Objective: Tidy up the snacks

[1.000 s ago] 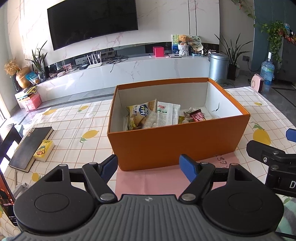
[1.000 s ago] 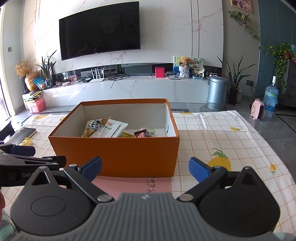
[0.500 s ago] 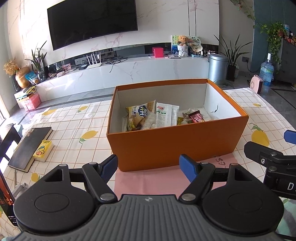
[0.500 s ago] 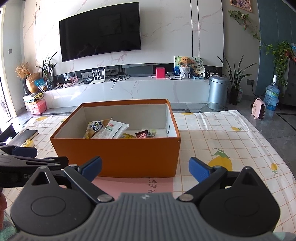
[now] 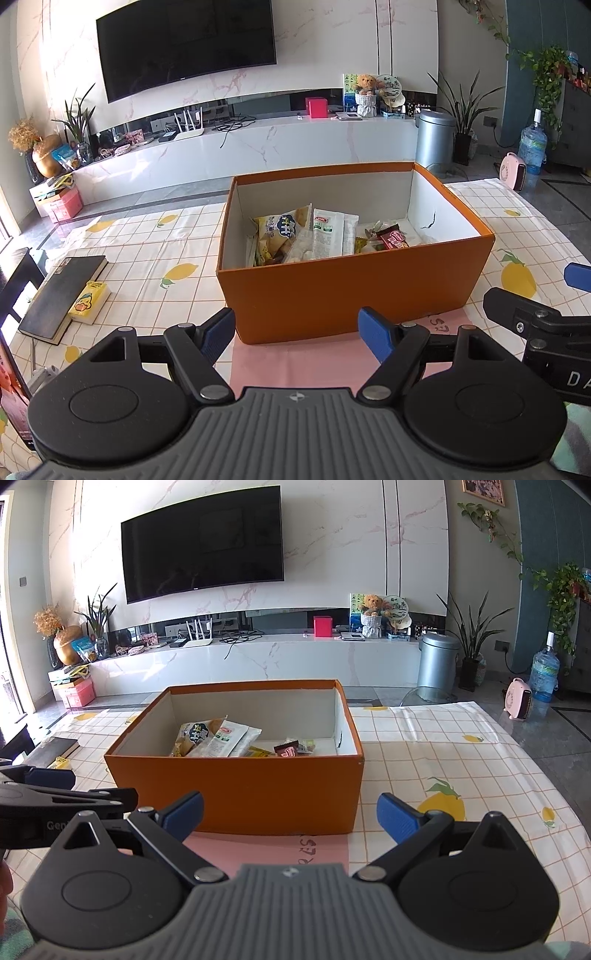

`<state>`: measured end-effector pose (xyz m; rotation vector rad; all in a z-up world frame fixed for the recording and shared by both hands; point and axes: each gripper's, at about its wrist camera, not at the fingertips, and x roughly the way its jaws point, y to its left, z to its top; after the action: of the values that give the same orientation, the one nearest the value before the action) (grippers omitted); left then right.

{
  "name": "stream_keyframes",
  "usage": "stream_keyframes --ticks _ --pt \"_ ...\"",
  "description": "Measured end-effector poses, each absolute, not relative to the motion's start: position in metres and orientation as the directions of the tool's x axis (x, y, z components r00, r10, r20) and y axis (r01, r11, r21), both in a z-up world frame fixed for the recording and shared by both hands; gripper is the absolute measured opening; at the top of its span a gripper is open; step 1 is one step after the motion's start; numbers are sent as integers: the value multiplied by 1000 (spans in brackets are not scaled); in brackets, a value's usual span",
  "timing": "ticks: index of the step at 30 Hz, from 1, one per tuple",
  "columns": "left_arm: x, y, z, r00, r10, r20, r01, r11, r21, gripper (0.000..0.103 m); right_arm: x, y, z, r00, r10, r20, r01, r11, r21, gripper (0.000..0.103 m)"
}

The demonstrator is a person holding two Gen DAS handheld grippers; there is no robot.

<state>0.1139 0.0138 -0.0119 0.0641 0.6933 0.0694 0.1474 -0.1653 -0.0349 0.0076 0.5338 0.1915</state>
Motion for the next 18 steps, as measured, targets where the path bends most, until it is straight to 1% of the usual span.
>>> stream_keyframes --ticks 18 --pt "109 16 -6 772 96 -628 -51 995 90 89 145 -167 -34 847 174 -503 -171 984 52 97"
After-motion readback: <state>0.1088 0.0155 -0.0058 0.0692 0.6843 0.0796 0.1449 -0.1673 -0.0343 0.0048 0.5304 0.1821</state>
